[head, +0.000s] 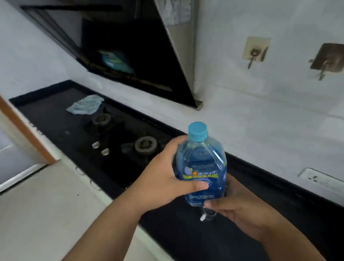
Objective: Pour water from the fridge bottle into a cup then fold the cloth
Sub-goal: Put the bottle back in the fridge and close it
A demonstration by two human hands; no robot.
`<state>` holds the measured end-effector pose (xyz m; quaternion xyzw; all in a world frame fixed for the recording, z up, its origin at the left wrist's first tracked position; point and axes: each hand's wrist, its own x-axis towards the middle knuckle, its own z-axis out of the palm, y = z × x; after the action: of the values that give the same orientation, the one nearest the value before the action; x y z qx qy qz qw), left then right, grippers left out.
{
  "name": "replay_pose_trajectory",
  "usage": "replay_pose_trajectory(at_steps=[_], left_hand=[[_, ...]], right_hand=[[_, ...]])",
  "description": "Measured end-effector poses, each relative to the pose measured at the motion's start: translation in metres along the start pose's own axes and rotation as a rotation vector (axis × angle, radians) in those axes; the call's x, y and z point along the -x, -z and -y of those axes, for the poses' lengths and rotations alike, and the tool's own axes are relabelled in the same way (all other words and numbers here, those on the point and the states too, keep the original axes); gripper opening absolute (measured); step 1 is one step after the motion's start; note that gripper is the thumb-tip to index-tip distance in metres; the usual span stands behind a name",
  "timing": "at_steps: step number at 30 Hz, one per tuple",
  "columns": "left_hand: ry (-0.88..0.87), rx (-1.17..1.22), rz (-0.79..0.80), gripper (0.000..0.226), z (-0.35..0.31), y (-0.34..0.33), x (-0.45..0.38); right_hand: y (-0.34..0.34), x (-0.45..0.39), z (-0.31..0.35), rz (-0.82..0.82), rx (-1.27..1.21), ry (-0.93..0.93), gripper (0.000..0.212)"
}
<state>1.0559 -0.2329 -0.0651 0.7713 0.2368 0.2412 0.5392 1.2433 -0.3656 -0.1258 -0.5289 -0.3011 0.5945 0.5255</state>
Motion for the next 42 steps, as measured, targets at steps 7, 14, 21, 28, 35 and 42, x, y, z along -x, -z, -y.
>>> replay_pose_trajectory(at_steps=[7,14,21,28,35,42], left_hand=[[0.177,-0.046,-0.298,0.088,0.004,0.067,0.099],[0.266,-0.099,-0.571,0.082,0.012,0.150,0.186],[0.347,-0.115,-0.773,0.084,0.038,0.247,0.281],[0.387,-0.144,-0.875,0.081,0.060,0.356,0.361],[0.451,-0.147,-0.988,0.085,0.098,0.459,0.403],[0.566,-0.184,-1.249,0.085,0.137,0.554,0.433]], right_hand=[[-0.096,-0.048,-0.012,0.276,0.132,-0.149,0.078],[-0.224,-0.094,-0.021,0.488,0.213,-0.205,0.074],[-0.370,-0.136,-0.052,0.625,0.307,-0.265,0.071],[-0.513,-0.173,-0.076,0.694,0.344,-0.283,0.070],[-0.628,-0.247,-0.101,0.847,0.372,-0.314,0.075],[-0.767,-0.349,-0.129,1.162,0.491,-0.364,0.076]])
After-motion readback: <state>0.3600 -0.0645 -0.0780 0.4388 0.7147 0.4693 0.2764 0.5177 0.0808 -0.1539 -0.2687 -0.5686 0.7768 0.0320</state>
